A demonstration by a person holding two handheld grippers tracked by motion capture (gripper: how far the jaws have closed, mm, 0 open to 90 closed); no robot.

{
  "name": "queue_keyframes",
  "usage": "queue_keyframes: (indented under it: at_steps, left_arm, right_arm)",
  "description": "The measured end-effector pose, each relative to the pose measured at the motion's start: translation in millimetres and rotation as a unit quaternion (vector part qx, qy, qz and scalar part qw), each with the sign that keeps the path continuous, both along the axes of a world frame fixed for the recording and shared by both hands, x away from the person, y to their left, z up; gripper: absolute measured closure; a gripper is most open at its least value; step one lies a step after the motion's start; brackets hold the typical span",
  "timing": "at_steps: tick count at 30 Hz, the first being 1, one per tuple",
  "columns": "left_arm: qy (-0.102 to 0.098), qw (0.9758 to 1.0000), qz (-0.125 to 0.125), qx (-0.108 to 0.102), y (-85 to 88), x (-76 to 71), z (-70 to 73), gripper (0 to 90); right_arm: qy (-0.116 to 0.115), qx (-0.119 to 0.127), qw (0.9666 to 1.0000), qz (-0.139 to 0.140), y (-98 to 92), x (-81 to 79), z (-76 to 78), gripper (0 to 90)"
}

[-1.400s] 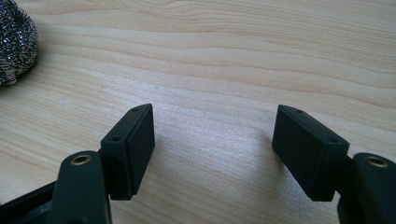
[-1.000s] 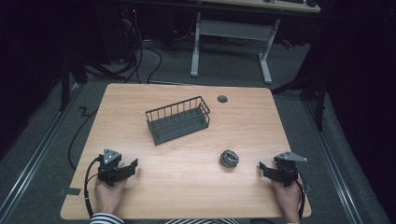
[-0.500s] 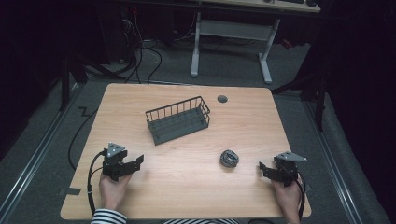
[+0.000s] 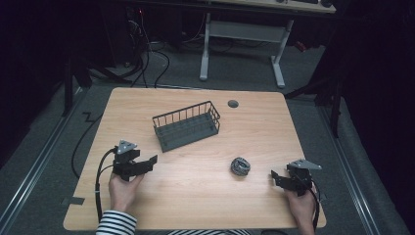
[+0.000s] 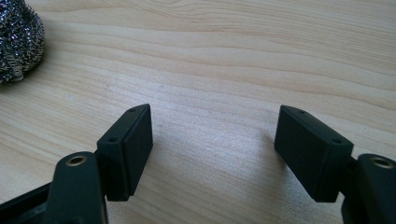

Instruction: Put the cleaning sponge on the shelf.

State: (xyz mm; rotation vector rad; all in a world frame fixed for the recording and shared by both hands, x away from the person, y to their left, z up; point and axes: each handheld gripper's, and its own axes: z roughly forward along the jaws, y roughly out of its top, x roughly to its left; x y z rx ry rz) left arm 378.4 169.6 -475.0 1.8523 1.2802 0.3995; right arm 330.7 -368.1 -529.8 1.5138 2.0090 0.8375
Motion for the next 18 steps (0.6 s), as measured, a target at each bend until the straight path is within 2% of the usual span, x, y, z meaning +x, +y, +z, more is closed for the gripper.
queue_keyframes:
  at_steps: [7, 8, 12, 18]
  left_arm:
    - [-0.001, 1.0000, -0.006, 0.002, -4.3, 10.5, 16.9, 27.1]
    - [0.000, 1.0000, -0.008, -0.002, -4.7, 11.9, 19.2, 27.2]
    - [-0.002, 0.9999, -0.012, 0.005, -8.5, 18.9, 29.1, 27.3]
    - [-0.004, 0.9999, -0.011, 0.006, -15.4, 33.6, 43.6, 27.6]
  right_arm:
    - [0.000, 0.000, 1.0000, 0.001, -0.2, 0.1, 0.0, 28.2]
    - [0.000, 0.000, 1.0000, 0.001, -0.2, 0.1, 0.0, 28.1]
    - [0.000, 0.000, 1.0000, 0.001, -0.2, 0.1, 0.0, 28.1]
    - [0.001, 0.000, 1.0000, 0.001, 0.1, -0.1, 0.0, 27.9]
